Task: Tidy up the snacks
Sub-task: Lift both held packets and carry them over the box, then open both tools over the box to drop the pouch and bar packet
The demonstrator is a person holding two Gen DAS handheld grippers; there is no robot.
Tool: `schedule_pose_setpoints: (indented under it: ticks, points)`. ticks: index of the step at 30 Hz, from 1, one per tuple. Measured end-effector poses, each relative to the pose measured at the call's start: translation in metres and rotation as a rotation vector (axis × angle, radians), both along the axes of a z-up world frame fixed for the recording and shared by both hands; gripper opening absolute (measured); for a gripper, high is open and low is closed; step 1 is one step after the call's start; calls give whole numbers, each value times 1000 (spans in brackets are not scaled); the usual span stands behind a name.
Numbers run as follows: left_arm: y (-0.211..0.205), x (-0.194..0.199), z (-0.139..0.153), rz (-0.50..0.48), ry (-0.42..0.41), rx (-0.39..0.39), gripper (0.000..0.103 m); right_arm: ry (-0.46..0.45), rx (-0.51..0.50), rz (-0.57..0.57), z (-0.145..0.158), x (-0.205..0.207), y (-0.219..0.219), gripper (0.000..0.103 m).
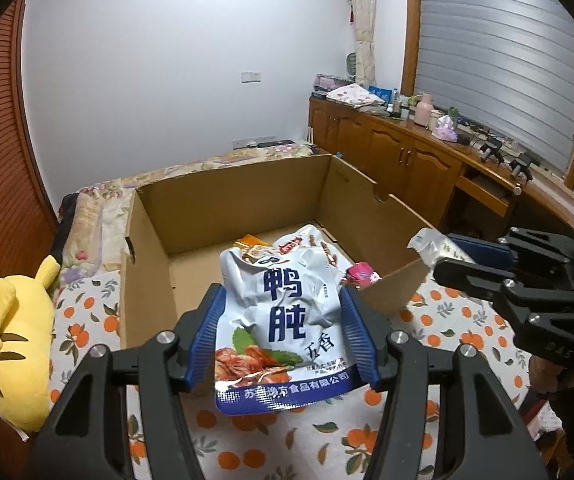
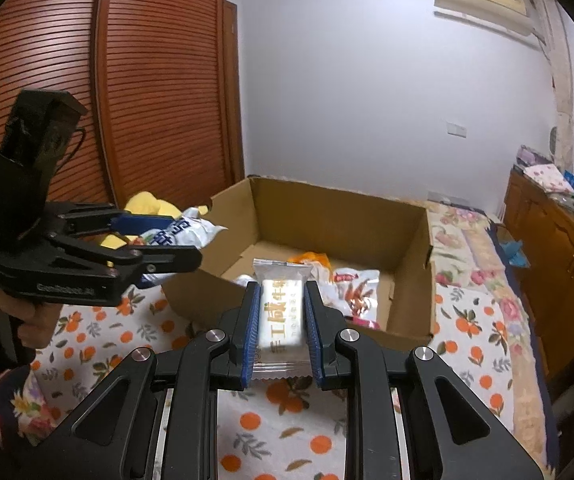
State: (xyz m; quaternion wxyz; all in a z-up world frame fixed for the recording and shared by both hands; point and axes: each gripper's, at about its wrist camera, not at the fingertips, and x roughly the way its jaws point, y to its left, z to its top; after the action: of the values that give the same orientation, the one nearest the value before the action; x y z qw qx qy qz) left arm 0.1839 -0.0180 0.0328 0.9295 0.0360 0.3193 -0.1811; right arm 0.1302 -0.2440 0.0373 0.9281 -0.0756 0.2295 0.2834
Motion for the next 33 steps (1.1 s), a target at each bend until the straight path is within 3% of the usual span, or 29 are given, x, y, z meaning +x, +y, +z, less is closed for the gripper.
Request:
schedule_pose_setpoints:
  ticks: [16,33]
  points:
    - [10,44,-12,62,37,-6,58,62,13,-34,-1,59,12,19]
    - [23,57,-16,116,33,-23,60,171,-1,-74,-31,111,28,20]
